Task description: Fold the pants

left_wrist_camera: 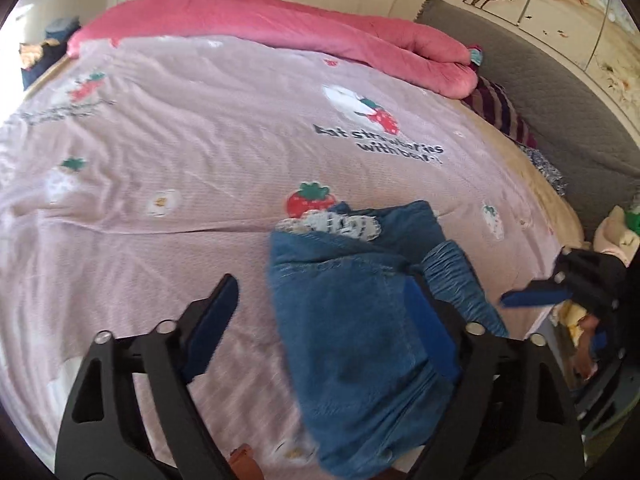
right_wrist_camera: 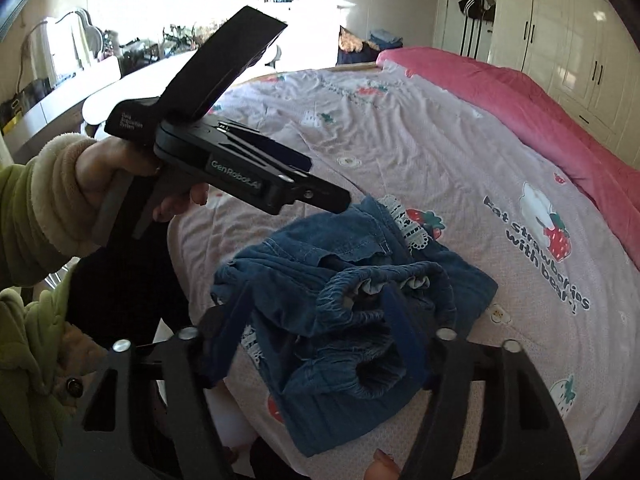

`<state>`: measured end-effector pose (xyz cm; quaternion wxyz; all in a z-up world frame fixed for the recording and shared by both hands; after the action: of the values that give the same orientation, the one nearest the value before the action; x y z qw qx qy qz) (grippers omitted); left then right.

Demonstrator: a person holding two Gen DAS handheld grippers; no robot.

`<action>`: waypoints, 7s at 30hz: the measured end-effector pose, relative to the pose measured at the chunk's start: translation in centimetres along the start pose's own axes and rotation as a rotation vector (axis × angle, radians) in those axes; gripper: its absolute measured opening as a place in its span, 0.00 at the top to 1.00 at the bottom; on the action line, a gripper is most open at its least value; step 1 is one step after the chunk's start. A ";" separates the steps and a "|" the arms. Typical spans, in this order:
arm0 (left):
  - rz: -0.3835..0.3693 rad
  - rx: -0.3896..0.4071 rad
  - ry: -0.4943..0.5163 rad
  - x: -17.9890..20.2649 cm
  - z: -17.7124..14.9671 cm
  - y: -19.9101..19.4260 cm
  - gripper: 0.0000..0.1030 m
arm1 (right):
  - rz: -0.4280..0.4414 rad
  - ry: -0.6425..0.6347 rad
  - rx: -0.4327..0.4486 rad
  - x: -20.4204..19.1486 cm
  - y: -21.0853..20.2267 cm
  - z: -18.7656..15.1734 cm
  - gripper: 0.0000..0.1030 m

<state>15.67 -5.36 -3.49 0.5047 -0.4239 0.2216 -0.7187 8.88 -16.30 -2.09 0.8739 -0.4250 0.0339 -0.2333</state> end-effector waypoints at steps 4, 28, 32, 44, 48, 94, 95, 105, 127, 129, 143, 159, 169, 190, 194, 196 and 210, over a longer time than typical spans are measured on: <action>-0.049 -0.073 0.007 1.1 -0.3 2.4 0.50 | 0.035 -0.004 -0.050 -0.1 1.2 -0.9 0.89; -0.002 -0.135 0.073 1.7 -0.1 5.9 0.57 | 0.067 -0.301 0.043 -7.9 -0.4 0.7 0.60; -0.001 -0.142 0.092 1.8 -0.1 6.1 0.57 | 0.070 -0.405 -0.025 -8.5 3.3 1.8 0.62; -0.012 -0.145 0.093 1.7 0.1 6.9 0.53 | 0.147 -0.430 -0.050 -8.9 3.0 -1.3 0.93; -0.016 -0.150 0.090 1.9 0.1 7.2 0.50 | 0.135 -0.418 -0.051 -9.4 2.6 -2.6 0.93; 0.004 -0.079 0.087 2.2 -0.1 5.2 0.43 | -0.032 0.146 0.160 -3.5 -1.3 -2.5 0.59; 0.004 -0.065 0.088 2.2 -0.1 4.7 0.43 | -0.049 0.176 0.126 -2.9 -0.7 -3.0 0.59; 0.062 0.069 0.066 -0.1 -1.4 -0.7 0.29 | 0.027 0.443 0.170 -1.8 -1.0 -6.1 0.46; 0.147 0.039 0.111 0.4 -7.6 0.5 0.09 | -0.222 0.702 0.166 6.3 -1.6 -7.8 0.05; 0.147 0.034 0.109 0.2 -7.7 0.8 0.09 | -0.206 0.720 0.156 6.8 -0.6 -8.0 0.05; 0.125 0.021 0.082 -0.2 -8.0 1.5 0.09 | -0.142 0.778 0.144 6.9 1.8 -9.7 0.05; 0.178 0.056 0.105 0.2 -8.3 0.4 0.09 | -0.222 0.769 0.064 6.6 1.5 -10.0 0.05; 0.179 0.119 0.071 0.6 -7.7 -2.7 0.09 | -0.272 0.727 0.108 5.7 -0.9 -8.8 0.05; 0.183 0.226 0.045 1.4 -8.9 -9.1 0.09 | -0.418 0.581 0.217 0.8 -8.4 -5.3 0.04; 0.184 0.240 0.038 1.4 -9.0 -9.6 0.09 | -0.438 0.565 0.231 0.2 -9.2 -5.0 0.04; 0.185 0.242 0.036 1.3 -9.1 -9.8 0.09 | -0.443 0.559 0.239 0.0 -9.6 -5.0 0.04; 0.192 0.246 0.014 0.9 -11.6 -10.5 0.09 | -0.475 0.536 0.223 -2.9 -10.6 -6.3 0.04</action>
<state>0.23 -3.32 -1.64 0.6178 -0.3304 0.1749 -0.6918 0.70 -25.24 1.51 0.7964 -0.2470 0.1361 -0.5349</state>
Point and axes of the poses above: each gripper's, at about its wrist camera, not at the fingertips, and y roughly the way its jaws point, x to its right, z to its top, the point moved 5 cm from there along y, roughly the way its jaws point, and after that the axes turned 11 degrees about -y, right-handed, at the moved point
